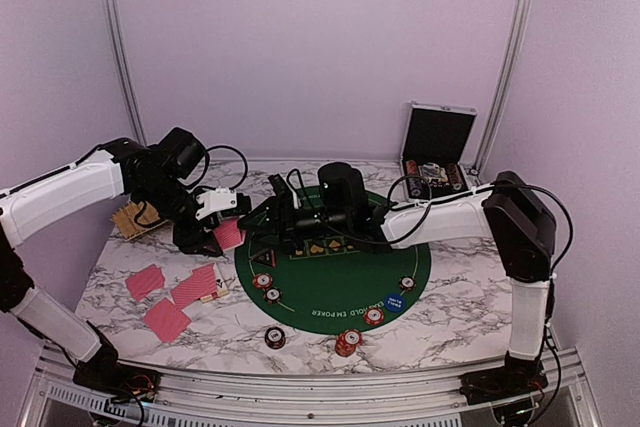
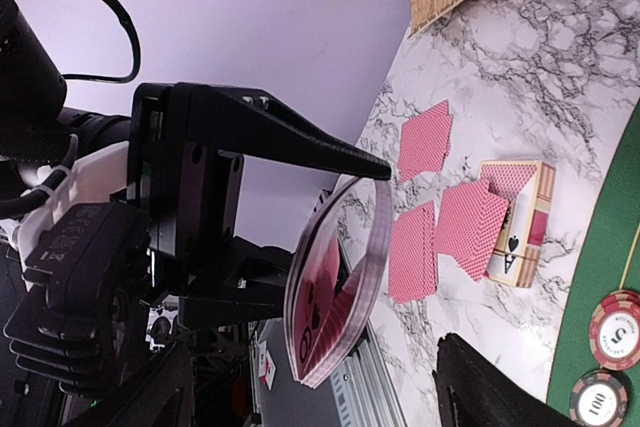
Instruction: Distribute texas hold em gaming equipment
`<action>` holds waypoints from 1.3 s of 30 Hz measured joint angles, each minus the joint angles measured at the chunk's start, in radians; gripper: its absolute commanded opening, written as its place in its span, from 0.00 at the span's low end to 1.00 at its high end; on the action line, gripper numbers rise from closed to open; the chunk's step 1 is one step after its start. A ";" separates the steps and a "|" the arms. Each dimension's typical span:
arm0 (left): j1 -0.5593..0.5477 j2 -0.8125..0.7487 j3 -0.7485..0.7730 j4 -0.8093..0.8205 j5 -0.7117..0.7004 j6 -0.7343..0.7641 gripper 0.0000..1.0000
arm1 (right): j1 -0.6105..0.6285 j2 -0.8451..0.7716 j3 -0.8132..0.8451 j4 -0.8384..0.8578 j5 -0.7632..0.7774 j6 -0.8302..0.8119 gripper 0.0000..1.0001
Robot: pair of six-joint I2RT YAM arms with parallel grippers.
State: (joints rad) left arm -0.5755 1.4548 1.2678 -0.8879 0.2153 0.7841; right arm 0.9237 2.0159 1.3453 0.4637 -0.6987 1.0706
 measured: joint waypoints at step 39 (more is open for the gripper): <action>-0.039 0.033 0.010 0.013 -0.050 -0.042 0.99 | 0.003 0.163 0.127 0.065 -0.021 0.159 0.00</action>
State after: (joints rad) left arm -0.6140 1.4879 1.2781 -0.8749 0.1650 0.7425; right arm 0.9272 2.1788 1.4727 0.5289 -0.7197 1.2301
